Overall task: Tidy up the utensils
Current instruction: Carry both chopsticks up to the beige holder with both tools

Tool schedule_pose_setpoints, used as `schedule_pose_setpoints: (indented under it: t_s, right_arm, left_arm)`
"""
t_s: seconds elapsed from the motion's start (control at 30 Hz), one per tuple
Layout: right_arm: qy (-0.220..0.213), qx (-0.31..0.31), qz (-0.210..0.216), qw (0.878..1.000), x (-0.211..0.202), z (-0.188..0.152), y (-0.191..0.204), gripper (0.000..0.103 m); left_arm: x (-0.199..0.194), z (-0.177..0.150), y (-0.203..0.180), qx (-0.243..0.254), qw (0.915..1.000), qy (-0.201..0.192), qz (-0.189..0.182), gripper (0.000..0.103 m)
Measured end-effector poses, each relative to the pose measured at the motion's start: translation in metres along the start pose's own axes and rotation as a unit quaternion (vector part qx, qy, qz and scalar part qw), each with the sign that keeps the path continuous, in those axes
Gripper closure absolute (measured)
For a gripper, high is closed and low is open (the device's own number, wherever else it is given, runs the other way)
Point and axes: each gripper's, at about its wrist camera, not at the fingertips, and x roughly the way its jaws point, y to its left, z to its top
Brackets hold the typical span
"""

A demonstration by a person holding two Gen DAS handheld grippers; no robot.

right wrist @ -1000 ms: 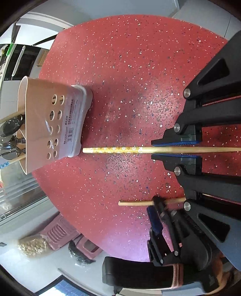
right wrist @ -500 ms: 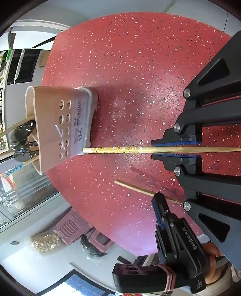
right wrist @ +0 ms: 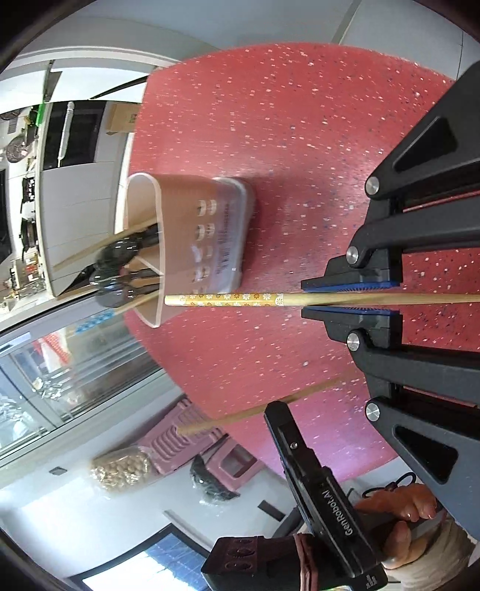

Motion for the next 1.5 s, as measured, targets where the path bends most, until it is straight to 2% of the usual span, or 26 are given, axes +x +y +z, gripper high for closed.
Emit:
schedule_pose_setpoints:
  t_s: [0.4, 0.73, 0.97, 1.2, 1.5]
  right_arm:
    - [-0.036, -0.015, 0.001, 0.999, -0.016, 0.040, 0.010, 0.095]
    - [-0.076, -0.011, -0.006, 0.997, -0.031, 0.103, 0.000, 0.095]
    - [-0.107, -0.017, -0.010, 0.994, -0.025, 0.149, -0.005, 0.095]
    - [-0.161, -0.050, -0.019, 0.985, -0.003, 0.182, -0.008, 0.095]
    - [-0.220, -0.113, -0.049, 0.968, 0.044, 0.193, -0.011, 0.095]
  left_arm:
    - [-0.006, 0.054, -0.015, 0.017, 0.9986, -0.046, -0.021, 0.069]
    - [-0.021, 0.114, -0.030, 0.026, 0.9952, -0.087, -0.036, 0.069]
    - [-0.019, 0.160, -0.041, 0.052, 0.9929, -0.106, -0.019, 0.069]
    - [0.019, 0.187, -0.036, 0.060, 0.9944, -0.087, 0.001, 0.069]
    - [0.065, 0.191, -0.029, 0.064, 0.9960, -0.059, 0.018, 0.069]
